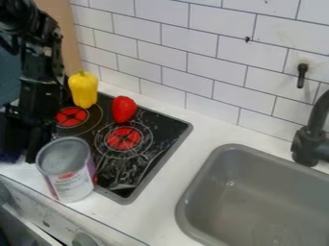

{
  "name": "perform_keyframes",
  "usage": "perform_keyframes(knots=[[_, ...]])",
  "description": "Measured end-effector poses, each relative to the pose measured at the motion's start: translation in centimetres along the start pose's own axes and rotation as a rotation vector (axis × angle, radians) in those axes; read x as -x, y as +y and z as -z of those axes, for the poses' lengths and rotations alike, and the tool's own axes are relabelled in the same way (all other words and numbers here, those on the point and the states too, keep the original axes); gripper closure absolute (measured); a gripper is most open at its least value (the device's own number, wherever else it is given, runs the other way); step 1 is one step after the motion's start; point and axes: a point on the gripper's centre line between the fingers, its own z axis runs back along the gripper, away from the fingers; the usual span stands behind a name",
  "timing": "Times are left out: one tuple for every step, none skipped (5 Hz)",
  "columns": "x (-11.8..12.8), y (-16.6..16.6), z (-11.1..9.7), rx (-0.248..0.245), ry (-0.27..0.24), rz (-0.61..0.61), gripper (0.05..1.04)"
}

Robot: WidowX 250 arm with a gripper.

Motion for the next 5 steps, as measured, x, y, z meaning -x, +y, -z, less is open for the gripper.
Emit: perform_keyframes(knots=[[0.0,-3.6,0.7,0.029,0.008,0.073,0.075],[-0.4,-5.3,0.7,0.065,0.000,0.095,0.075],[-1.1,-6.2,0.3,0.101,-0.025,0.076,0.075],[-1.6,-6.3,-0.5,0.083,-0.036,0.001,0.075],[-1.4,-5.0,-2.5,0.001,-0.067,-0.085,0.076]])
